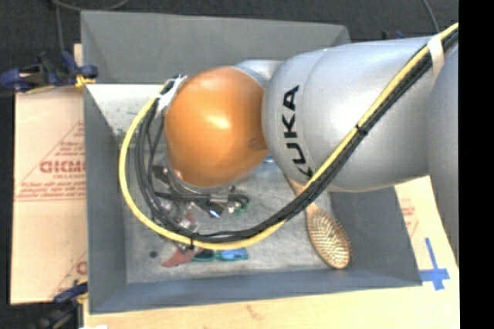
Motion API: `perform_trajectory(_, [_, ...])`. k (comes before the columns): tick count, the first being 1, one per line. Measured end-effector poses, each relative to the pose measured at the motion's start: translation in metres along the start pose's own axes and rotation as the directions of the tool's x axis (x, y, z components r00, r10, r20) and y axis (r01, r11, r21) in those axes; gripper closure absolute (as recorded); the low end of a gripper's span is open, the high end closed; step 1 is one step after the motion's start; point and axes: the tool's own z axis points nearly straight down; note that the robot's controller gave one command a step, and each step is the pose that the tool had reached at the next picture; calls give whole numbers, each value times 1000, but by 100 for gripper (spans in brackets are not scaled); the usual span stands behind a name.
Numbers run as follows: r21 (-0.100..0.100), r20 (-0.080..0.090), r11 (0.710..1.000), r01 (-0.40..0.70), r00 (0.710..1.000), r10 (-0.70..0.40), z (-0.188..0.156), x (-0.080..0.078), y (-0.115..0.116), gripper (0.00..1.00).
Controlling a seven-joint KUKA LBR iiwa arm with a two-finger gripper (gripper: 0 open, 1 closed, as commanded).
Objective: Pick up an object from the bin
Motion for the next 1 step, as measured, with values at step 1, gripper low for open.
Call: perform_trajectory(1, [6,11,1000,5,1000,-5,-54,-9,7,100])
